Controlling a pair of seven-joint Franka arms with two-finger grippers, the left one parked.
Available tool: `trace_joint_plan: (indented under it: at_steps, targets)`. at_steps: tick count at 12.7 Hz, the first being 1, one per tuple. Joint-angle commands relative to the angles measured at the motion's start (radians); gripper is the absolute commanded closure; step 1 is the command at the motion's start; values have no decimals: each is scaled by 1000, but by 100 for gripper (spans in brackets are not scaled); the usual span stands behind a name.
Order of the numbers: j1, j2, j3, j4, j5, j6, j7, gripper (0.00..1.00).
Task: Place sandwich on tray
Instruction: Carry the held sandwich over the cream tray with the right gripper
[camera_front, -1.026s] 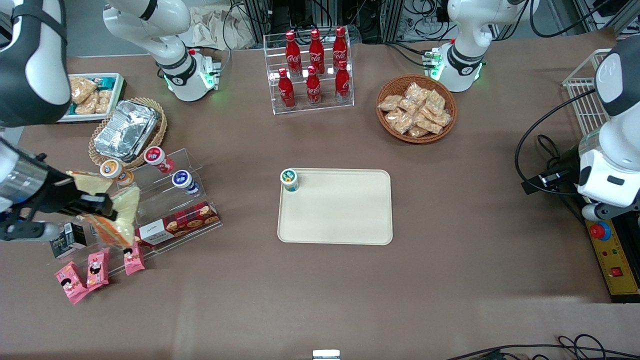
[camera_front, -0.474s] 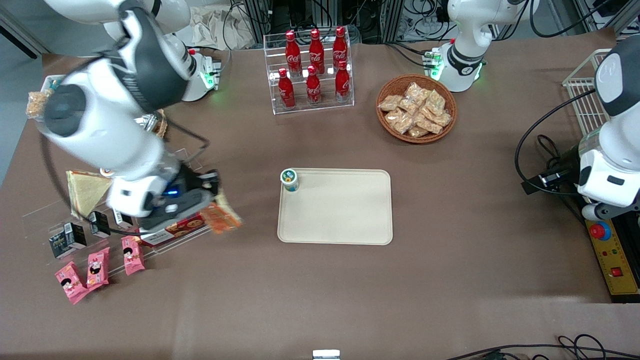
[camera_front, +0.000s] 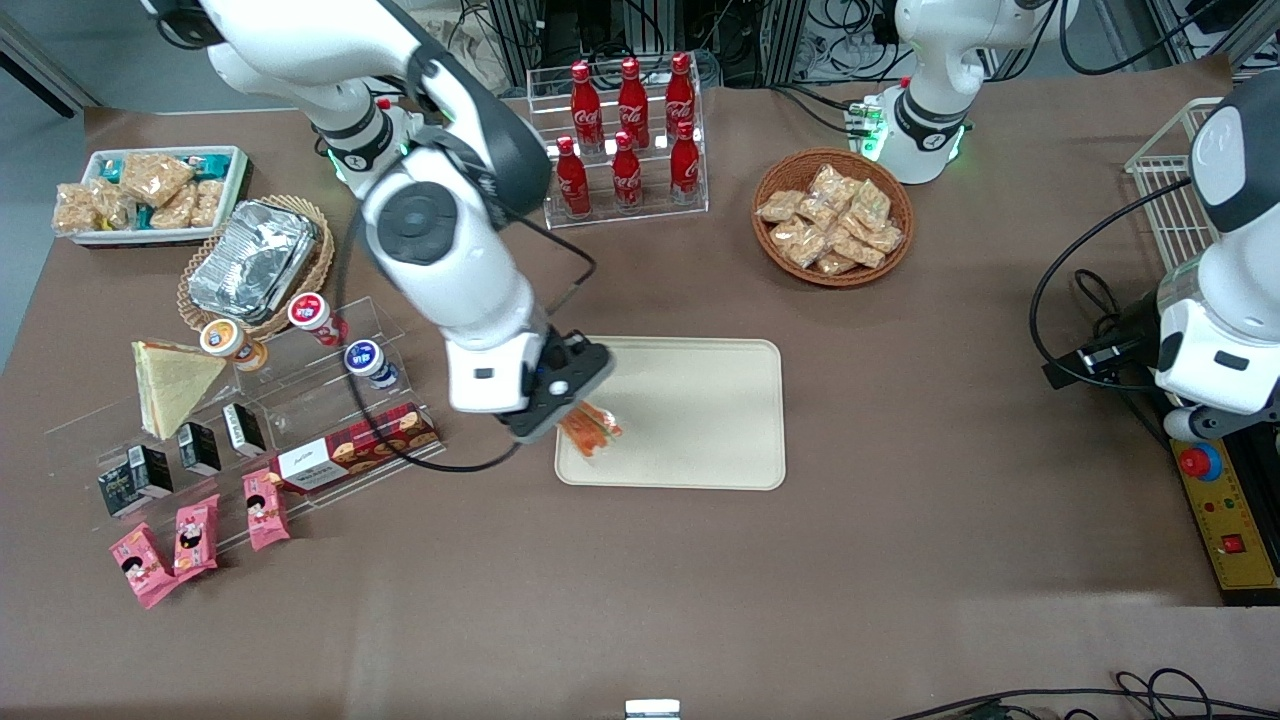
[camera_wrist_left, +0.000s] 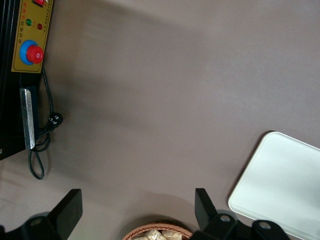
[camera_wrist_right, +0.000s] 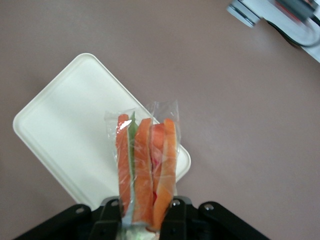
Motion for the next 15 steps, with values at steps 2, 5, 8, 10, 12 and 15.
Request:
trace_joint_plan:
  at_steps: [2, 5, 8, 10, 12, 15]
  targets:
    - [72, 82, -3, 29, -147, 58, -76, 76]
    - [75, 166, -3, 29, -155, 126, -174, 76]
    - [89, 220, -3, 28, -155, 203, -205, 76]
    - [95, 263, -3, 28, -155, 258, -207, 76]
    - [121, 299, -5, 28, -164, 288, -204, 76]
    - [126, 329, -3, 25, -215, 289, -207, 75]
